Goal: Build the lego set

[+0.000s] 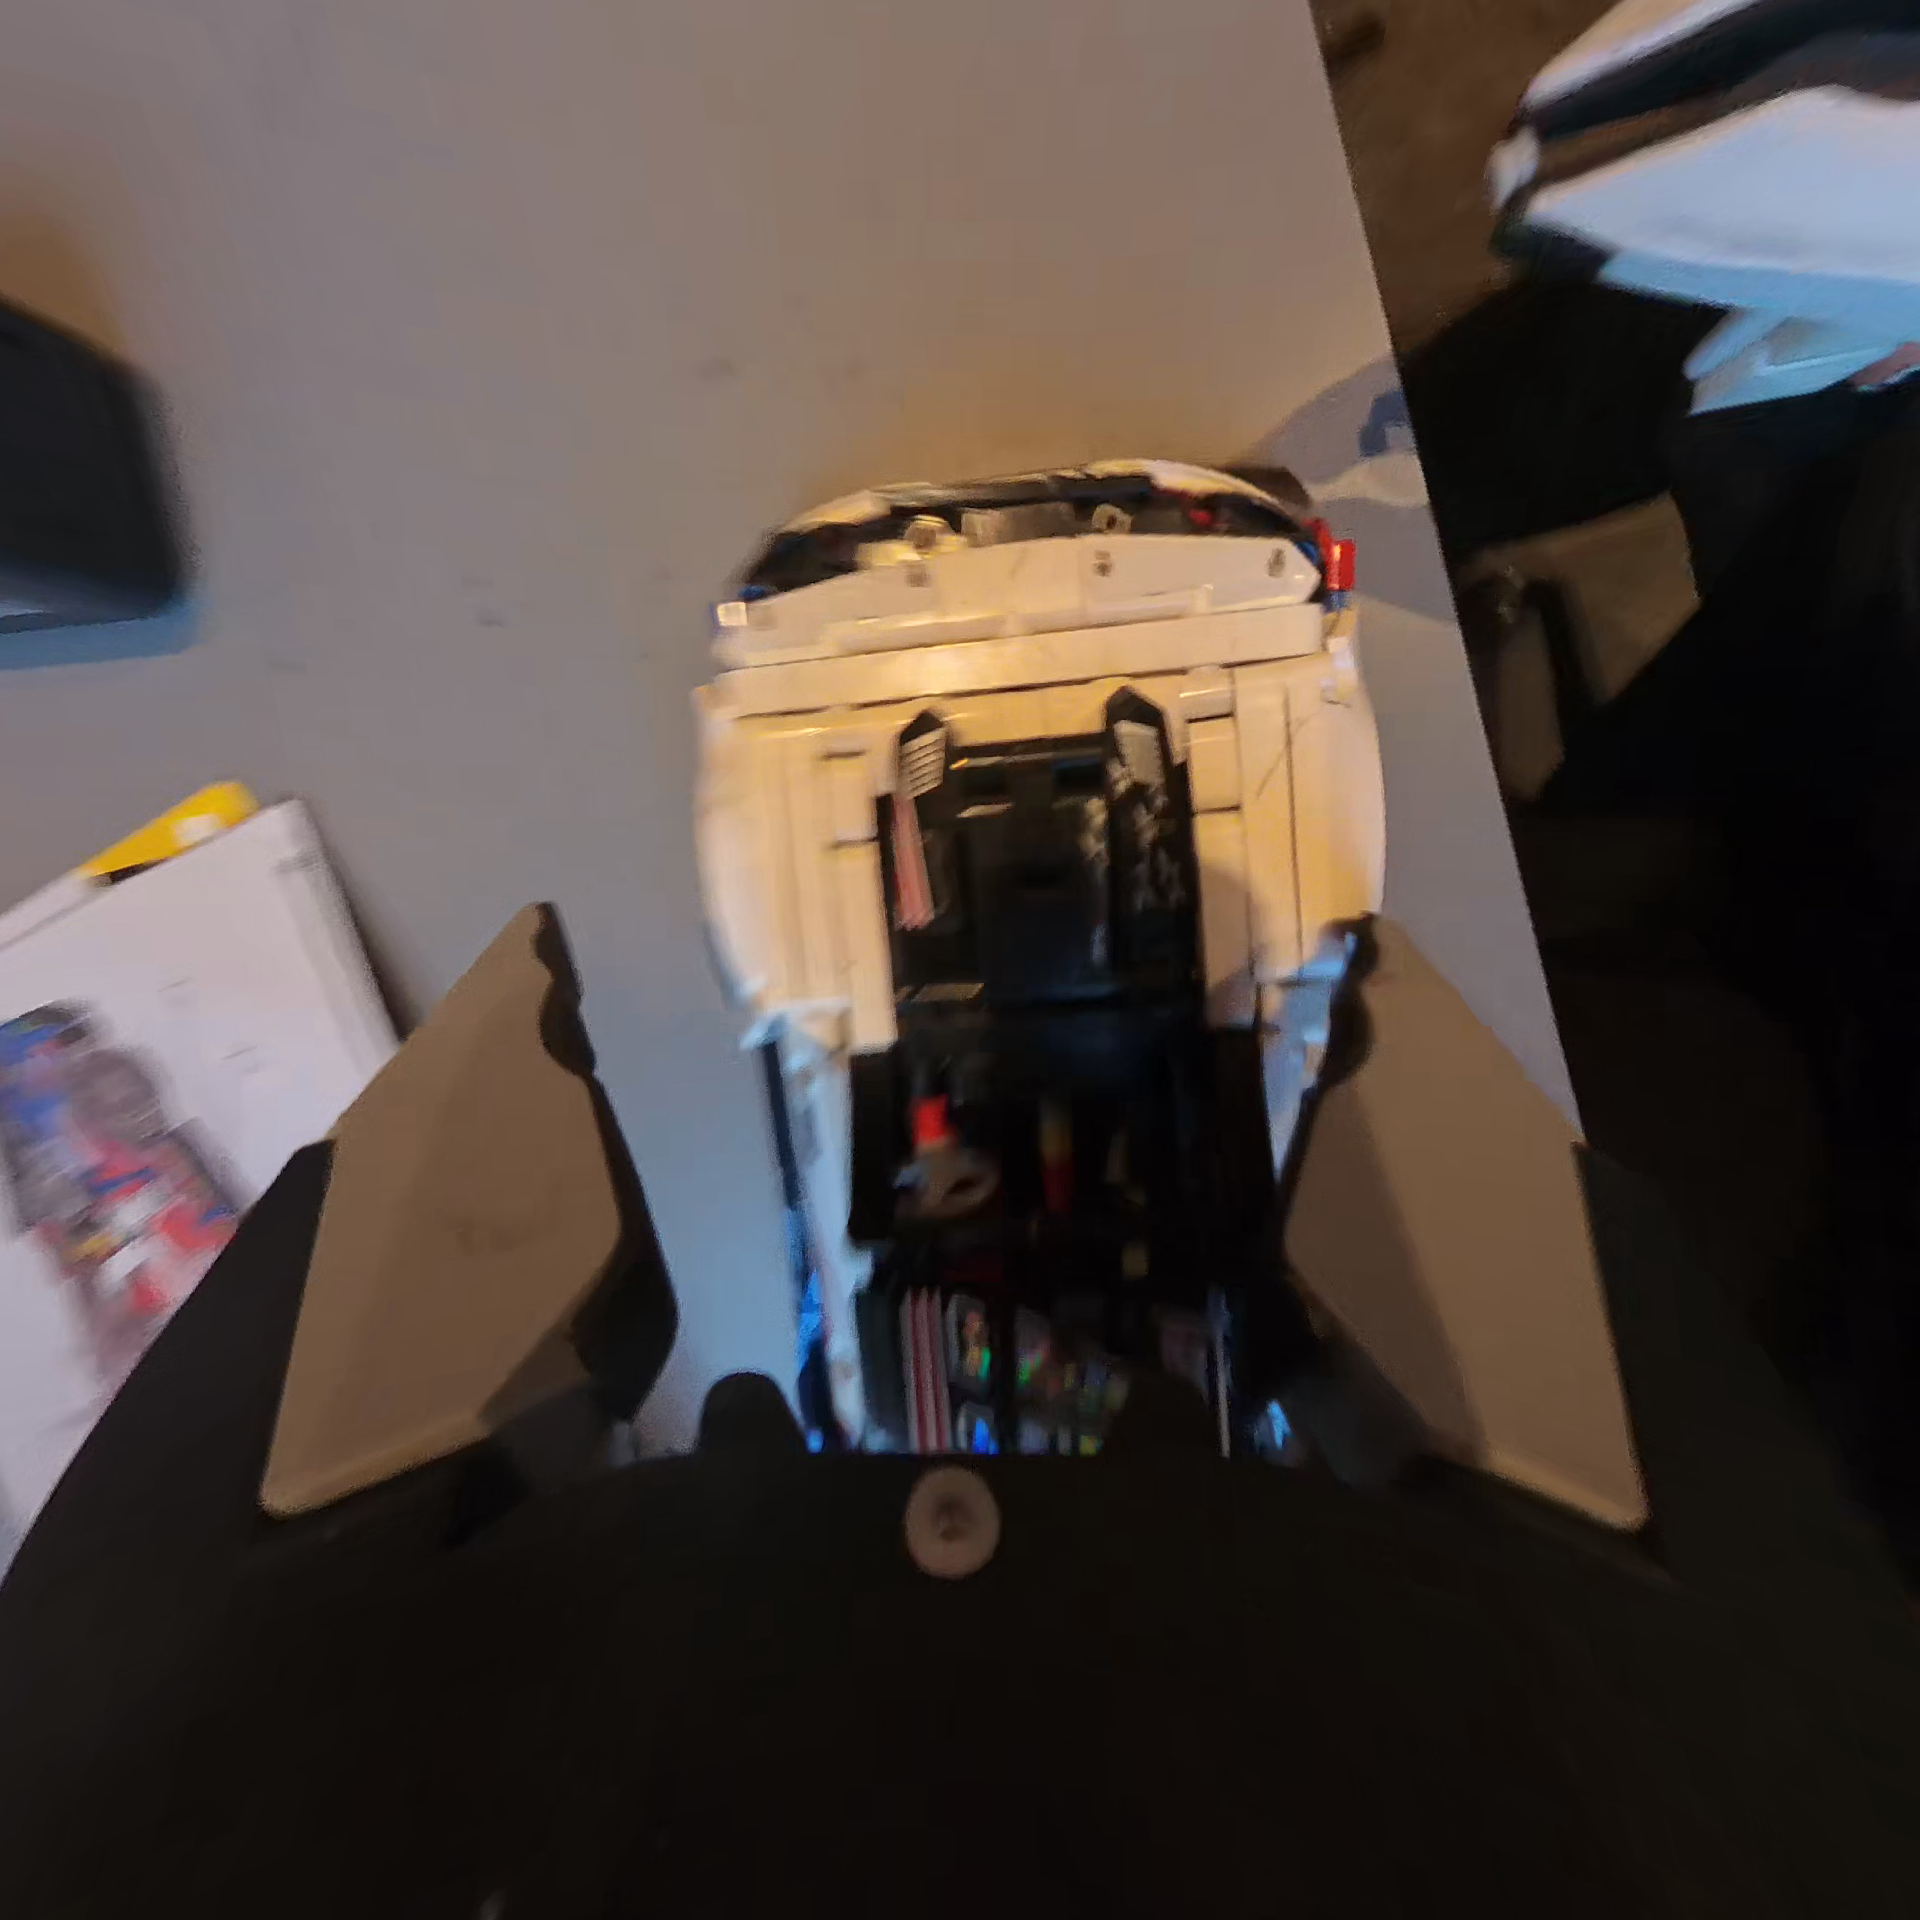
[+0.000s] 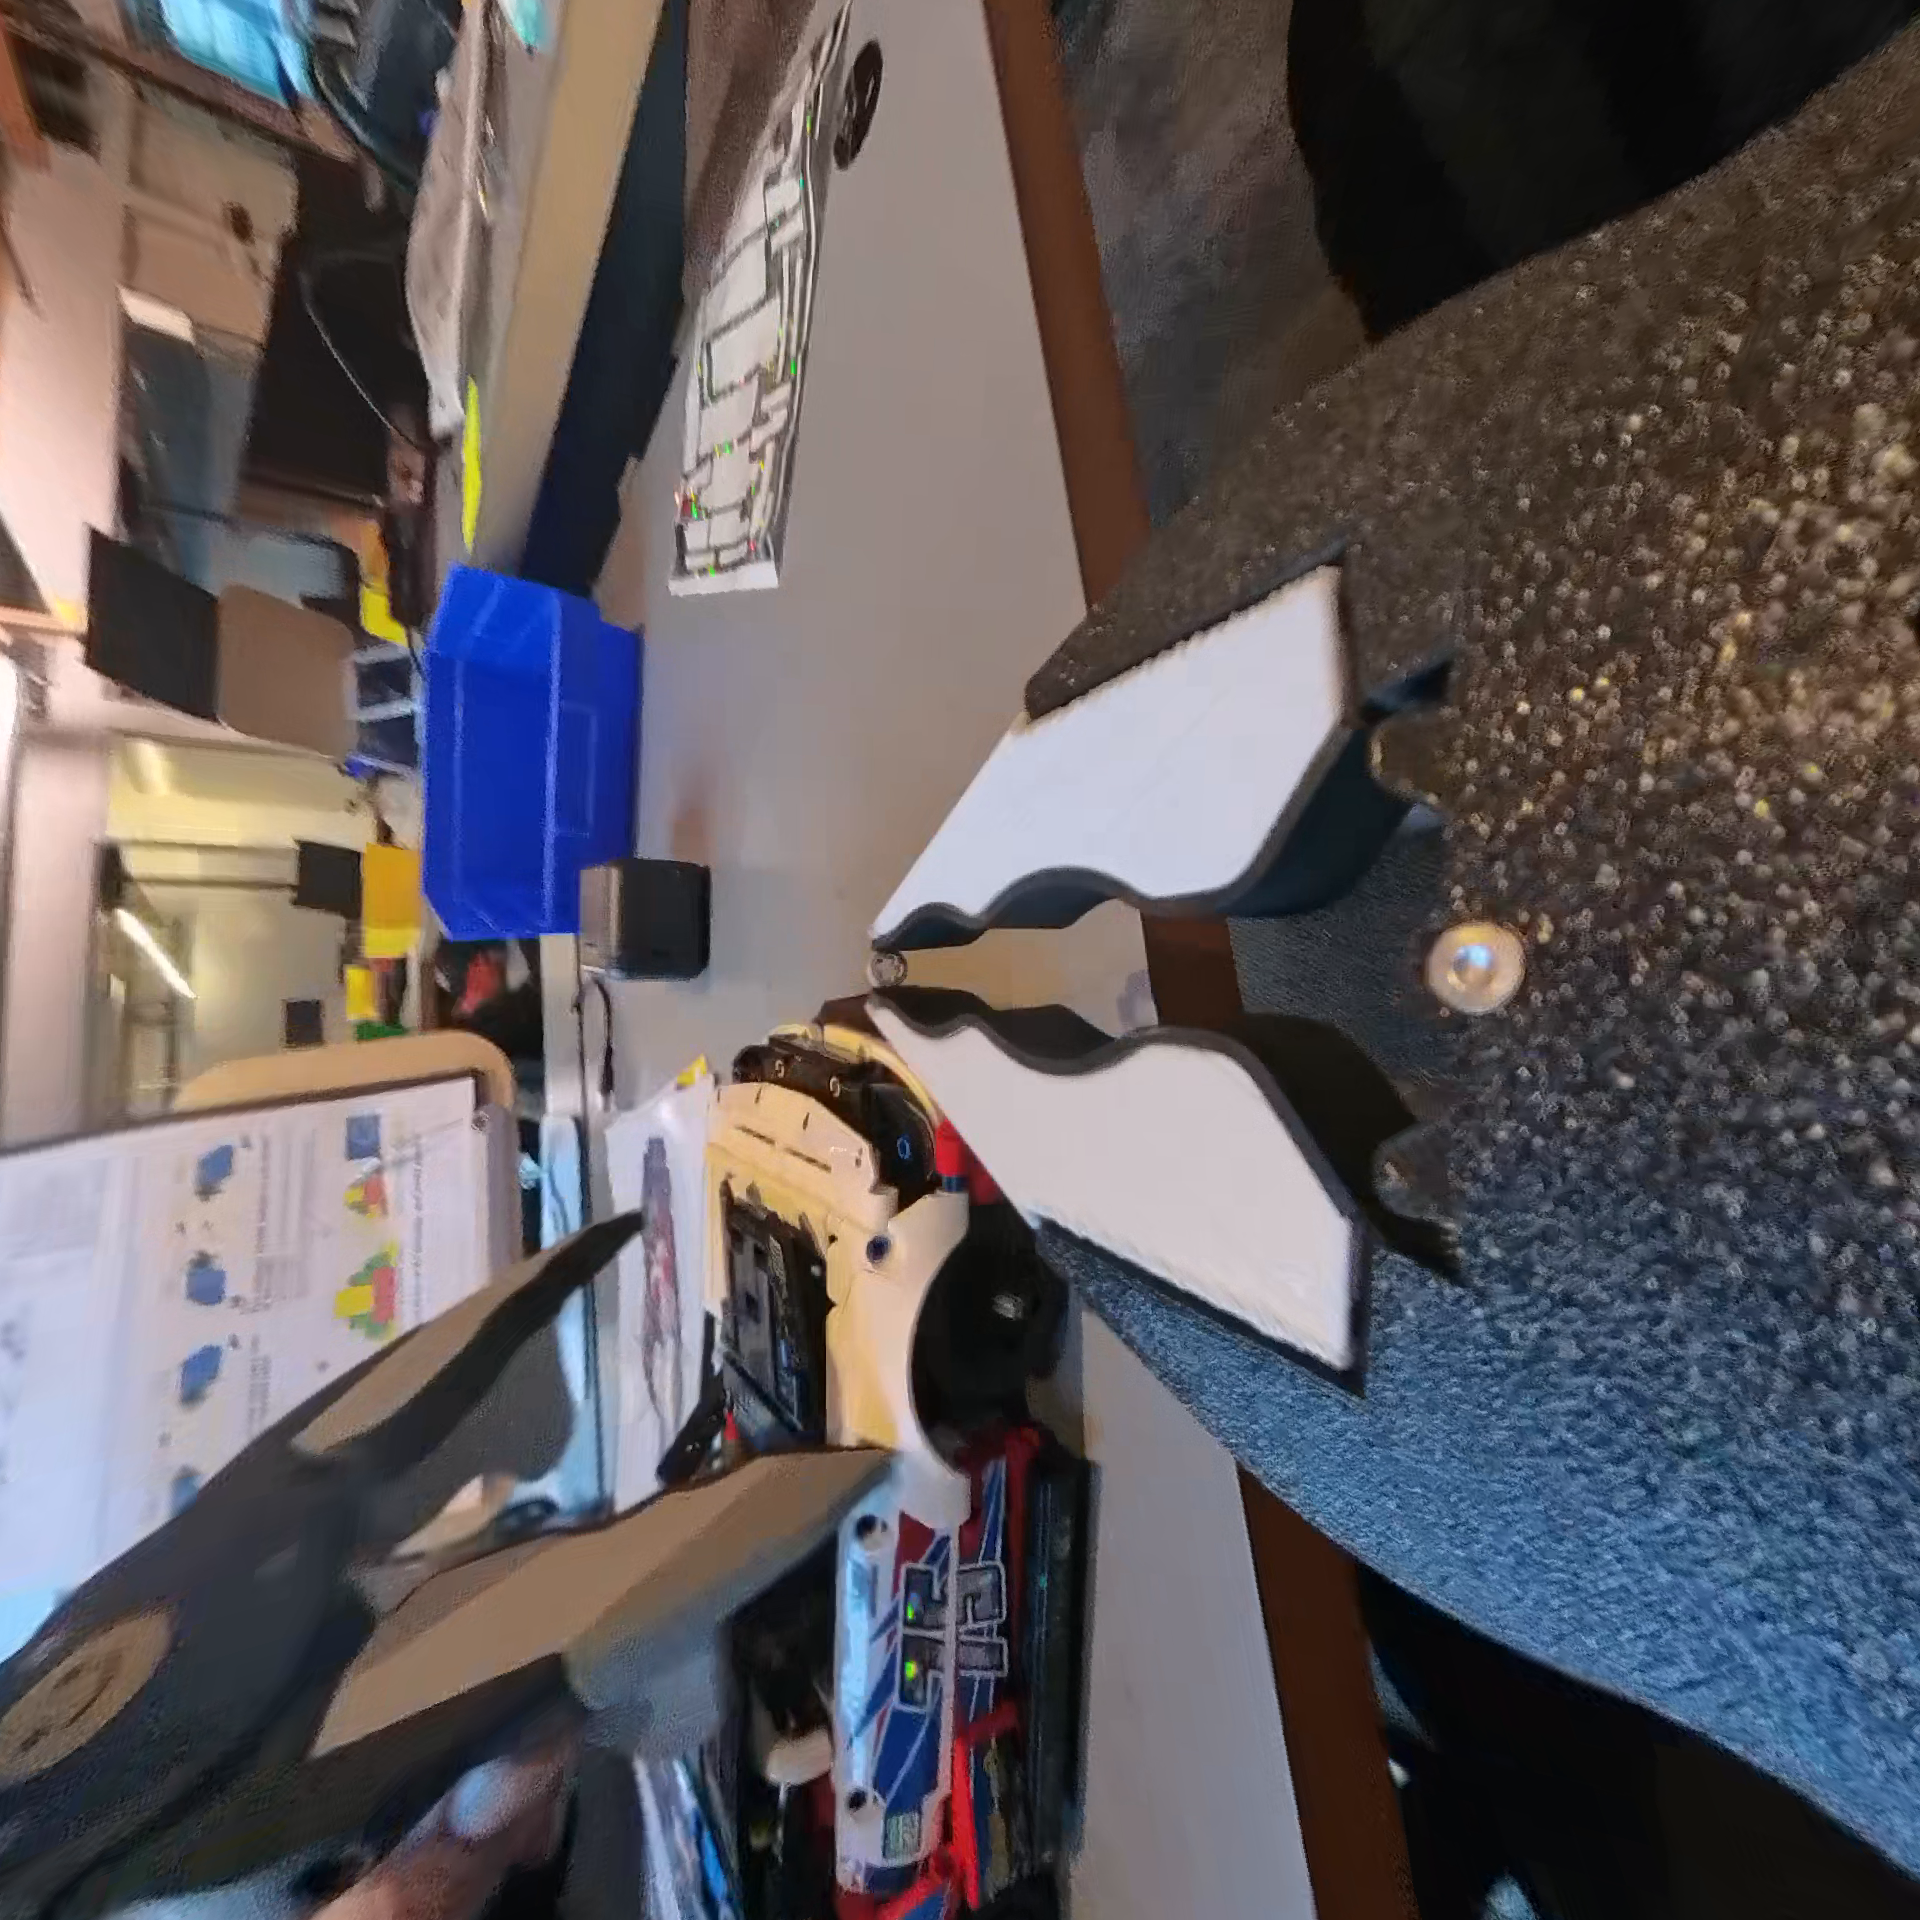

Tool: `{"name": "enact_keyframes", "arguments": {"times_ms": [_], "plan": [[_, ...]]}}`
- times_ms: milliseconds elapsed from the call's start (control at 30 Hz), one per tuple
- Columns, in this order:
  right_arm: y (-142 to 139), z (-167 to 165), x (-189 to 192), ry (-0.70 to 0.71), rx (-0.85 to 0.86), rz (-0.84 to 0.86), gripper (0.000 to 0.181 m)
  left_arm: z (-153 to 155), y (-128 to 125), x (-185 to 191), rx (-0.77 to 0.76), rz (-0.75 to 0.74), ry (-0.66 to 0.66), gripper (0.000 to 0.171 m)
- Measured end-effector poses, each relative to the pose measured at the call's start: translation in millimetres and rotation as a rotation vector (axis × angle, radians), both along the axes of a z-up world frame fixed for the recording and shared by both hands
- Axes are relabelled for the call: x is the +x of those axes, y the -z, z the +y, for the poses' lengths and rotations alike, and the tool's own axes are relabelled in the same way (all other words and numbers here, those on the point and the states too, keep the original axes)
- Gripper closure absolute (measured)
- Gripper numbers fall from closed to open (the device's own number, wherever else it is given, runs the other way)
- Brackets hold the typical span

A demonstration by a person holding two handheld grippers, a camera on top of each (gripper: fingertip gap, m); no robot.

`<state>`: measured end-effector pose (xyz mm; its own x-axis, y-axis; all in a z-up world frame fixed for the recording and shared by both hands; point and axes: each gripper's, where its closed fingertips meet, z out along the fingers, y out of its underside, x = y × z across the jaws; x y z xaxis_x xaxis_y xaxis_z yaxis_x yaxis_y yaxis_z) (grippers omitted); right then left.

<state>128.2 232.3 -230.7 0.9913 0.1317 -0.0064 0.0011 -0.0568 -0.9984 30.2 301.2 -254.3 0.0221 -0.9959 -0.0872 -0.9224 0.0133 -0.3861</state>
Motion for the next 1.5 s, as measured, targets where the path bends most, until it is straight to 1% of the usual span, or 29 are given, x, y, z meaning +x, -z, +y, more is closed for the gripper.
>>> {"name": "enact_keyframes", "arguments": {"times_ms": [100,200,233,267,333,400,433,500,567,633,700,767,833,933,1000,1100,1167,1233,1267,1333,1400,1433,1500], "plan": [[-6,3,-6,-0.124,-0.051,0.014,0.18,5,-37,-8,0.075,-0.118,-0.044,0.054],[-26,7,-4,-0.163,-0.065,-0.034,0.179,-14,-66,-21,0.09,-0.221,-0.033,0.077],[-35,10,-3,-0.171,-0.068,-0.052,0.18,-20,-72,-26,0.107,-0.238,-0.036,0.082],[-45,13,-5,-0.196,-0.067,-0.067,0.18,-26,-76,-32,0.133,-0.246,-0.036,0.091],[-63,22,-8,-0.23,-0.052,-0.118,0.179,-41,-84,-41,0.172,-0.286,-0.042,0.123],[-70,34,-11,-0.265,-0.083,-0.176,0.179,-62,-85,-51,0.173,-0.318,-0.045,0.166],[-69,38,-14,-0.297,-0.125,-0.177,0.179,-70,-84,-58,0.178,-0.325,-0.069,0.171],[-62,38,-26,-0.394,-0.224,-0.148,0.179,-85,-77,-75,0.149,-0.333,-0.138,0.171],[-52,30,-38,-0.475,-0.304,-0.123,0.179,-103,-64,-95,0.099,-0.327,-0.194,0.171],[-48,13,-54,-0.547,-0.314,-0.109,0.179,-115,-52,-116,0.091,-0.331,-0.278,0.165],[-37,-4,-71,-0.613,-0.337,-0.111,0.179,-132,-36,-138,0.074,-0.312,-0.327,0.162],[-18,-10,-73,-0.593,-0.364,-0.17,0.179,-143,-20,-162,0.094,-0.282,-0.393,0.16],[-2,-7,-66,-0.544,-0.391,-0.228,0.179,-154,-5,-180,0.091,-0.273,-0.446,0.158],[4,0,-57,-0.535,-0.398,-0.182,0.179,-161,21,-205,0.072,-0.249,-0.555,0.146],[7,8,-44,-0.521,-0.41,-0.176,0.179,-159,33,-218,0.076,-0.242,-0.621,0.141],[13,17,-23,-0.525,-0.438,-0.197,0.179,-150,34,-225,0.099,-0.316,-0.673,0.138],[12,26,-7,-0.515,-0.409,-0.228,0.179,-142,31,-228,0.12,-0.364,-0.703,0.138],[11,32,0,-0.55,-0.407,-0.225,0.179,-139,34,-228,0.09,-0.378,-0.731,0.134],[5,33,-2,-0.585,-0.381,-0.214,0.179,-140,34,-226,0.076,-0.389,-0.737,0.133],[-17,24,-22,-0.729,-0.28,-0.198,0.179,-142,26,-219,0.108,-0.432,-0.721,0.135],[-38,10,-47,-0.849,-0.119,-0.264,0.179,-149,17,-206,0.134,-0.442,-0.693,0.14],[-45,4,-59,-0.879,-0.034,-0.305,0.179,-156,12,-191,0.114,-0.458,-0.665,0.146],[-52,-14,-85,-0.958,0.112,-0.362,0.179,-168,-3,-151,0.068,-0.54,-0.611,0.159]]}}
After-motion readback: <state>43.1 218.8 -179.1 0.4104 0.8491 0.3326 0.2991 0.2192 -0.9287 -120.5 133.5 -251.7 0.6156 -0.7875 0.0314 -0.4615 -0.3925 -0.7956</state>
